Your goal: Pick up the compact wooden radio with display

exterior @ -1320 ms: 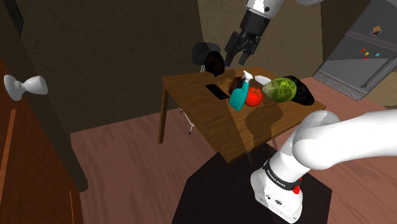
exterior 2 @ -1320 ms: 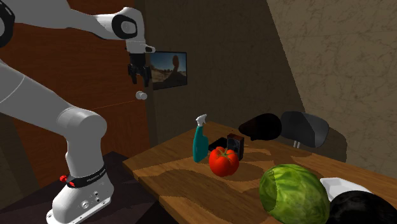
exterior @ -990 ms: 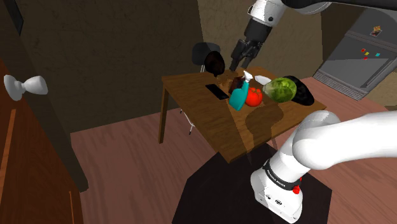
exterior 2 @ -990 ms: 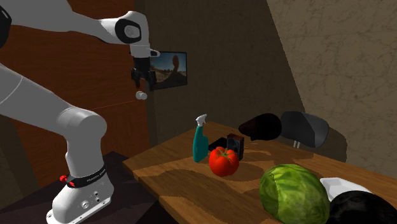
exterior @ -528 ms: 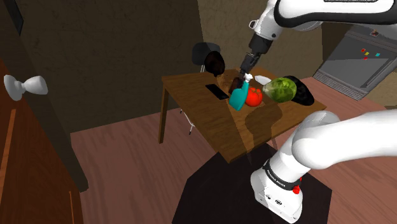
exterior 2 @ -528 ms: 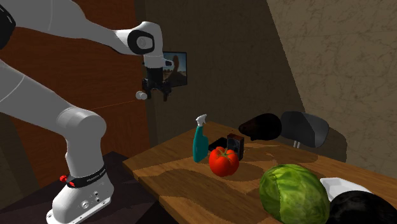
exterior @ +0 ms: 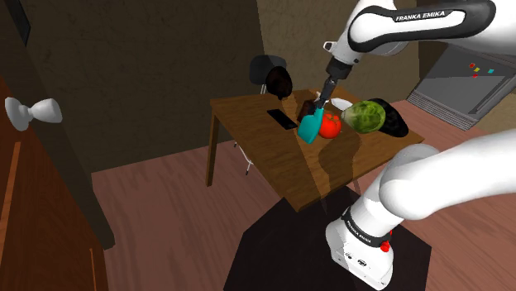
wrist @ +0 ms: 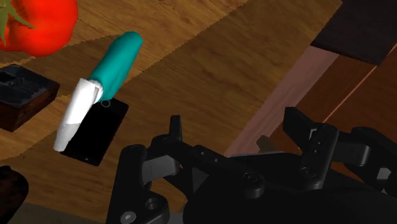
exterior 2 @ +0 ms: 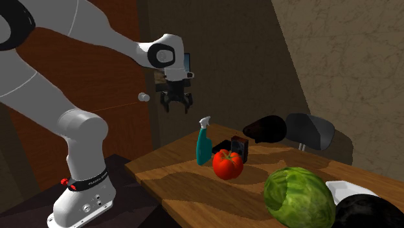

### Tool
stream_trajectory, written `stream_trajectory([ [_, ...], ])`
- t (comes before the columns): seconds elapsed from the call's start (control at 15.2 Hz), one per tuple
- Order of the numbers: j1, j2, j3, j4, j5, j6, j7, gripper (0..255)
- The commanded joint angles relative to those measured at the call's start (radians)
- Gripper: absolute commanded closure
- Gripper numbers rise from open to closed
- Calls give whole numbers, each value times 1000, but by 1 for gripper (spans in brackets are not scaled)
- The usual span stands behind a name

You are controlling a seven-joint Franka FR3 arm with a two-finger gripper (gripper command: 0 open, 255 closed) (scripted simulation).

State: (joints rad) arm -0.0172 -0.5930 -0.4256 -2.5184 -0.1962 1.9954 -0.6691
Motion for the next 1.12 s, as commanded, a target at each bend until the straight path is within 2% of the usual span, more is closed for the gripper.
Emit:
stream_trajectory([
  [0.0, 10, 60, -55, 26, -15, 41, -93, 0],
  [0.26, 44, 194, -164, 89, -10, 123, -276, 0],
  [0.53, 92, 355, -273, 176, 54, 198, -483, 0],
  [0.66, 115, 449, -321, 229, 116, 229, -600, 0],
  [0.86, 127, 607, -370, 320, 248, 260, -793, 0],
  [1.06, 87, 769, -364, 428, 393, 265, -982, 0],
])
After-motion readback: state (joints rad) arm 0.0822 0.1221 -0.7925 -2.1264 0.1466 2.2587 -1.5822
